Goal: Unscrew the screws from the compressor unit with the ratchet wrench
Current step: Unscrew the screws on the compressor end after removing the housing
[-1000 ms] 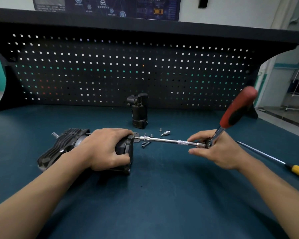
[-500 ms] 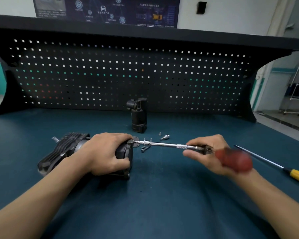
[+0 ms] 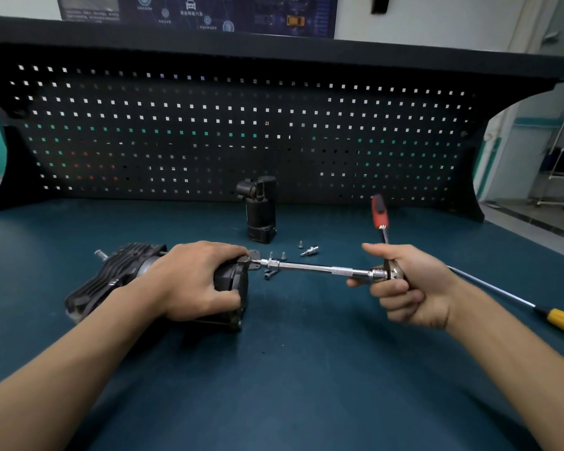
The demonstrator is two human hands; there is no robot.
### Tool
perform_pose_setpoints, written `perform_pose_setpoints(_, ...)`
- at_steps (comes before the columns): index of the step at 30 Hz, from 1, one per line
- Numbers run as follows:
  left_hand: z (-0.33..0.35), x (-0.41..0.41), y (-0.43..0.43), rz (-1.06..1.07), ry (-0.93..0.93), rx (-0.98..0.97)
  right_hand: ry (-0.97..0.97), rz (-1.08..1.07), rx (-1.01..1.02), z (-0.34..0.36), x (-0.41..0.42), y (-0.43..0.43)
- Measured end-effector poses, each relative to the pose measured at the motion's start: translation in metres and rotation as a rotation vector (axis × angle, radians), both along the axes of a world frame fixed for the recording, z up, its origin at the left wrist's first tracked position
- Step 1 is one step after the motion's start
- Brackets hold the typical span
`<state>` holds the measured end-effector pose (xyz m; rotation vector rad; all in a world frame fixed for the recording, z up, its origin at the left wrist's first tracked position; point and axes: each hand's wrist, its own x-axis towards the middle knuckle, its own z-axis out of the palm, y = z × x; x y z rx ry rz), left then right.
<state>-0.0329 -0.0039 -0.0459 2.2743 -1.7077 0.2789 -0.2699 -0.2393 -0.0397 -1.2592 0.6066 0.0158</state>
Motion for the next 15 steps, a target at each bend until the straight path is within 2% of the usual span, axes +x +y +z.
perform_pose_setpoints(3,0.0,0.0,0.001,-0.002,0.006,-0.003,-0.026,-0.015,0.144,0.0,0.0,-0.002)
perform_pose_setpoints(6,0.0,0.0,0.002,-0.011,0.013,-0.009,-0.019,-0.042,0.135,-0.003,0.002,-0.003)
perform_pose_setpoints(10,0.001,0.0,0.003,-0.021,0.021,-0.017,-0.004,-0.044,-0.124,-0.008,0.003,-0.001)
perform_pose_setpoints(15,0.0,-0.001,0.003,-0.034,0.031,-0.022,-0.144,-0.008,-0.402,-0.011,-0.005,-0.006)
